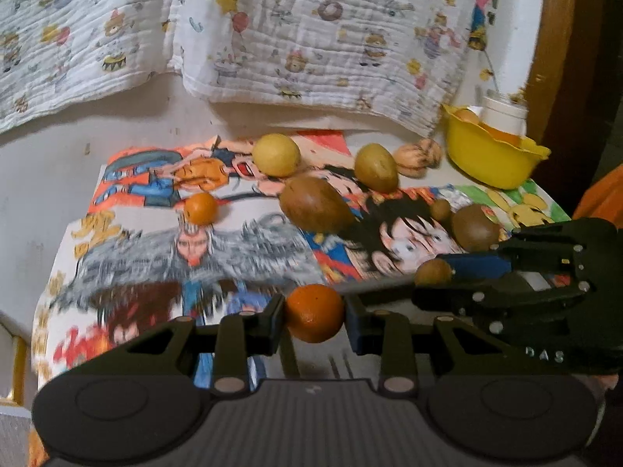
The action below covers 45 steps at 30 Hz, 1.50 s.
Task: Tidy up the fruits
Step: 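Lower both held fruits into the metal tray and open both grippers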
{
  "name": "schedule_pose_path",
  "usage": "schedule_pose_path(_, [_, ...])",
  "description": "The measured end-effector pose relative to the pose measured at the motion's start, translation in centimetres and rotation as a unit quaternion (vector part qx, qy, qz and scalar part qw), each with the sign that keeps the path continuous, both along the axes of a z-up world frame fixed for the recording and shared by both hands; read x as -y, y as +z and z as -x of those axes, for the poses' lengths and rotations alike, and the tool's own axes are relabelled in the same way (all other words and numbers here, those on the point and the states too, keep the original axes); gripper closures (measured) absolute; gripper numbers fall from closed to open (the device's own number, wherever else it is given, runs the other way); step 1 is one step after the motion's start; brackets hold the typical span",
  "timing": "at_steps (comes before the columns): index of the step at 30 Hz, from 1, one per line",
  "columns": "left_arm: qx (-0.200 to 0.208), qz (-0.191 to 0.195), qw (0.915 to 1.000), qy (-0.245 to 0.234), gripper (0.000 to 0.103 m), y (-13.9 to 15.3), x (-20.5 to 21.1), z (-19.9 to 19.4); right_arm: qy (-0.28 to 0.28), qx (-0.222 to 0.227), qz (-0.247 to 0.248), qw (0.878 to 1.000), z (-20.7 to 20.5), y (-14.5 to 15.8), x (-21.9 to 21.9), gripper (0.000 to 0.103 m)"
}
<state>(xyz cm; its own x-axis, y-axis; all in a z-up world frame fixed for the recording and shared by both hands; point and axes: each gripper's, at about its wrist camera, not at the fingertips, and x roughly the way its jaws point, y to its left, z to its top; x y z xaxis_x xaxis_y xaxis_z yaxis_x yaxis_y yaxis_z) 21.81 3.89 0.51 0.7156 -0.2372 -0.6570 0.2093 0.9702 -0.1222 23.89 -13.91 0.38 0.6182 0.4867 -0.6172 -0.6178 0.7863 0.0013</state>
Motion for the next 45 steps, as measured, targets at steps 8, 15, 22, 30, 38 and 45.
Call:
schedule_pose_path(8, [-0.016,0.01,0.9997,-0.016,0.067,-0.2,0.5,5.9,-0.009,-0.013,-0.002,1.0,7.3,-0.2,0.5,0.071])
schedule_pose_path(15, [-0.016,-0.002,0.9995,-0.026,0.067,-0.4,1.6,9.1,-0.017,-0.033,-0.007,0.999,10.8,-1.1,1.2,0.071])
schedule_pose_path(22, [-0.023,-0.016,0.9992,-0.028,0.067,-1.0,2.3,10.4,-0.025,-0.038,-0.006,0.999,11.8,-1.4,1.7,0.071])
schedule_pose_path(30, [-0.033,-0.025,0.9989,-0.02,0.067,-1.8,2.6,10.6,-0.036,-0.044,-0.019,0.998,11.9,-1.8,2.2,0.07])
schedule_pose_path(38, [-0.012,-0.006,0.9999,-0.01,0.049,-0.9,2.1,11.7,-0.046,-0.033,-0.04,0.998,13.0,-1.0,3.3,0.053])
schedule_pose_path(45, [0.008,-0.009,0.9999,-0.01,0.023,-0.1,1.8,13.4,-0.046,-0.019,-0.047,0.998,14.9,-0.1,4.2,0.027])
